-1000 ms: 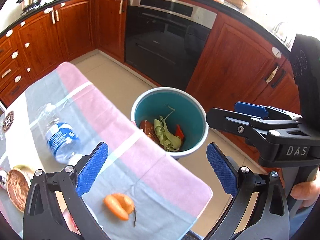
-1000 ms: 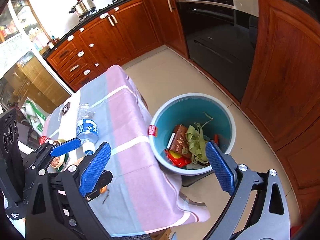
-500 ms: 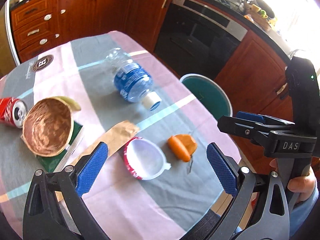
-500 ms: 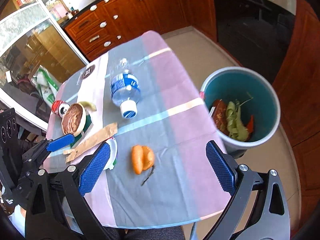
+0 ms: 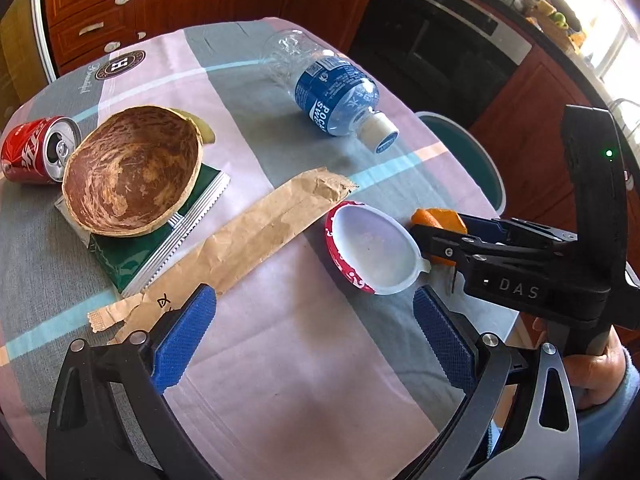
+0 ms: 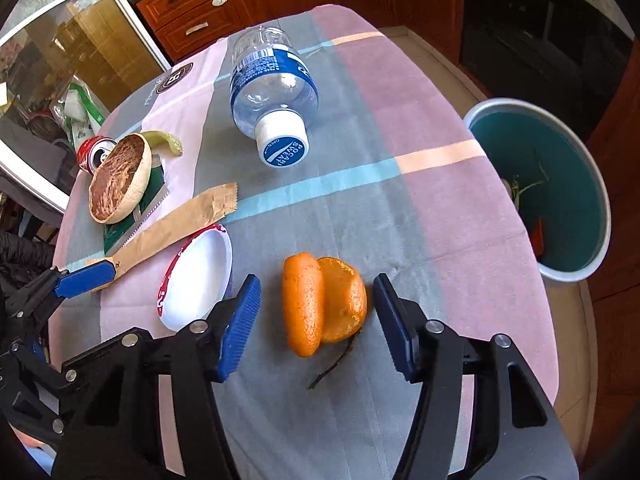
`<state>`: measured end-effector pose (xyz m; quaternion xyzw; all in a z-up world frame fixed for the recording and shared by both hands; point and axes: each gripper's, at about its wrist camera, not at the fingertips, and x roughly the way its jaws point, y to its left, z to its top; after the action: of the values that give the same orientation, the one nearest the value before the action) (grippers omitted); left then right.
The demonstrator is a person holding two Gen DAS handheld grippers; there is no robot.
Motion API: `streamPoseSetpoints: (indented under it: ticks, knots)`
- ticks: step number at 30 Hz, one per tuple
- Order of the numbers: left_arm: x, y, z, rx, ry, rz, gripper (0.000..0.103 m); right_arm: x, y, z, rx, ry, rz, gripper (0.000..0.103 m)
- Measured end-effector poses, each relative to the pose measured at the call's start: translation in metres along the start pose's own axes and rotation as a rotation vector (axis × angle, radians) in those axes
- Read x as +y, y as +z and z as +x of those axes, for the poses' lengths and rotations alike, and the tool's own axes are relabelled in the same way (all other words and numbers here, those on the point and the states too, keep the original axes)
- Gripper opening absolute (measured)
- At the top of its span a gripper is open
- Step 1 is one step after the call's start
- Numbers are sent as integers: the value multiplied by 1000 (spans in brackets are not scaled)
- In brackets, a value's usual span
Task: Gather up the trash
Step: 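Grasp the red-rimmed white cup with the left gripper while the right grasps the orange peel, then carry cup and orange peel over the teal bin and open both grippers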
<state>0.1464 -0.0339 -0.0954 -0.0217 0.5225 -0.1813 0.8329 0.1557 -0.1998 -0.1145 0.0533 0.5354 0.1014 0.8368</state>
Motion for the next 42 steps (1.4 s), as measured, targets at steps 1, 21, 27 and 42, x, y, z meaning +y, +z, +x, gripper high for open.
streamPoseSetpoints:
  ticks: [1,21,27,42]
  knots:
    - [-2,1,3,7,-3,4,99,1,-1,1,4,-6,-11,29]
    - [-41,23,39,57,-1,-36,62,-57,-16,-15,-9,160,151,24]
    - [-51,16,28,37,29,16,61,-61,-18,-16,-14,182,159,24]
    - [-98,23,4,-17,32,144,62,-79,-16,-58,-99,185,175,24]
